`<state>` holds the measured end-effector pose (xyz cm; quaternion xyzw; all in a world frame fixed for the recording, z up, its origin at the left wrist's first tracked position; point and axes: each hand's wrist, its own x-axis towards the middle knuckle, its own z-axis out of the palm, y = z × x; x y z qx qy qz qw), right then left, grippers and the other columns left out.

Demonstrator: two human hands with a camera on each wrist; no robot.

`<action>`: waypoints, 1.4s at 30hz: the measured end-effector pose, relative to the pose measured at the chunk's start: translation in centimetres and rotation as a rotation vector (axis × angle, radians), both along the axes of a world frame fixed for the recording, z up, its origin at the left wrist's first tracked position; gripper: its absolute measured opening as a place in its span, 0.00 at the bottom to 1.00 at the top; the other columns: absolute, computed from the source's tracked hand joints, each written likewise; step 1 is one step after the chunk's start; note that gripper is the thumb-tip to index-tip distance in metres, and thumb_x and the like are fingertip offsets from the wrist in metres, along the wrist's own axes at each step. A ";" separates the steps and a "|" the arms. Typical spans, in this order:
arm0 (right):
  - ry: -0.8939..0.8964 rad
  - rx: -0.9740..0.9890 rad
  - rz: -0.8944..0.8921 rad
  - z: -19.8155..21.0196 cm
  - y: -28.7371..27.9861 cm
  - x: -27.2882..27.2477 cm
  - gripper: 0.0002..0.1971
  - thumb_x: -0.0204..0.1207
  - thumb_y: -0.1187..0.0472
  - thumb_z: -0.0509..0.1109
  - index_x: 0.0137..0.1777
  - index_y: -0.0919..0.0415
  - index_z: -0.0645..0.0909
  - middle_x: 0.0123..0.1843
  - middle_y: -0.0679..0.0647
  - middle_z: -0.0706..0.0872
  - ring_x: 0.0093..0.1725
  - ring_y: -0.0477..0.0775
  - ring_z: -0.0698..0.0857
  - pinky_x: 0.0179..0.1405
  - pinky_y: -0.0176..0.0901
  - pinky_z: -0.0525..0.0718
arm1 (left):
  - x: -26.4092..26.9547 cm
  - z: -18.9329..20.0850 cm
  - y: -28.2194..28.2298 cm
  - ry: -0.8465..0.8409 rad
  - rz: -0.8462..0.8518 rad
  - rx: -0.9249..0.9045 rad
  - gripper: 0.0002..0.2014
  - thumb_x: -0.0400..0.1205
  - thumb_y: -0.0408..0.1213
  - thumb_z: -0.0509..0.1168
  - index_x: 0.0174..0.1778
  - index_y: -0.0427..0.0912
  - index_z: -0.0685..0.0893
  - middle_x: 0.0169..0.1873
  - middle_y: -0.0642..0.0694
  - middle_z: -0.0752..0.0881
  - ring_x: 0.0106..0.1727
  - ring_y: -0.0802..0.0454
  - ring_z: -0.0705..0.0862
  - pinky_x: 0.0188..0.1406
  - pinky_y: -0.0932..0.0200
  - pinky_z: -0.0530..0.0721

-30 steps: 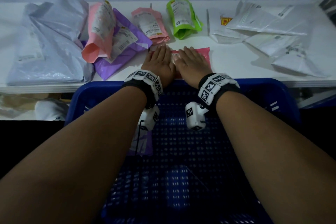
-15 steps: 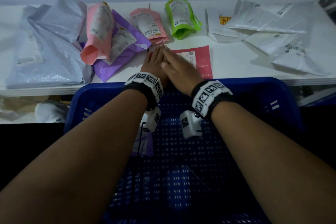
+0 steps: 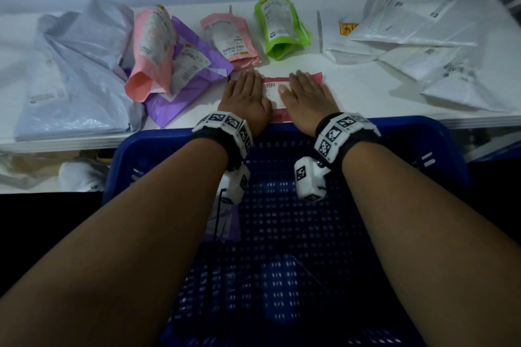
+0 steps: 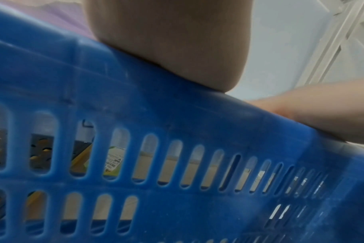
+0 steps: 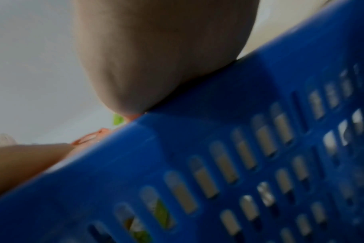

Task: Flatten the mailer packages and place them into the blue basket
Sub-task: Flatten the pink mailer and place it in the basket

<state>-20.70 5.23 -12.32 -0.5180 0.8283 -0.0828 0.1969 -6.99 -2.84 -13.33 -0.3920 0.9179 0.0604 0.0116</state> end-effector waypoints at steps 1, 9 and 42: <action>0.022 0.019 -0.002 0.1 0.6 -1.0 0.33 0.88 0.40 0.39 0.89 0.53 0.43 0.90 0.49 0.41 0.88 0.46 0.40 0.86 0.52 0.37 | 0.0 0.0 0.0 0.001 -0.001 0.006 0.33 0.87 0.47 0.39 0.88 0.36 0.51 0.87 0.38 0.53 0.88 0.43 0.50 0.86 0.44 0.46; 0.306 -0.260 0.038 1.4 1.9 -0.6 0.33 0.85 0.56 0.57 0.87 0.63 0.52 0.90 0.59 0.50 0.89 0.57 0.47 0.87 0.56 0.48 | -0.1 -0.4 -0.5 0.003 -0.002 -0.010 0.33 0.86 0.47 0.39 0.88 0.36 0.50 0.87 0.38 0.53 0.88 0.44 0.50 0.87 0.44 0.46; -0.351 -0.213 0.178 1.5 -1.6 6.1 0.32 0.91 0.47 0.49 0.89 0.58 0.46 0.90 0.53 0.45 0.88 0.48 0.44 0.86 0.43 0.41 | 0.7 -0.4 -0.9 -0.167 -0.087 -0.089 0.38 0.88 0.55 0.49 0.88 0.39 0.42 0.88 0.38 0.45 0.88 0.43 0.44 0.87 0.44 0.44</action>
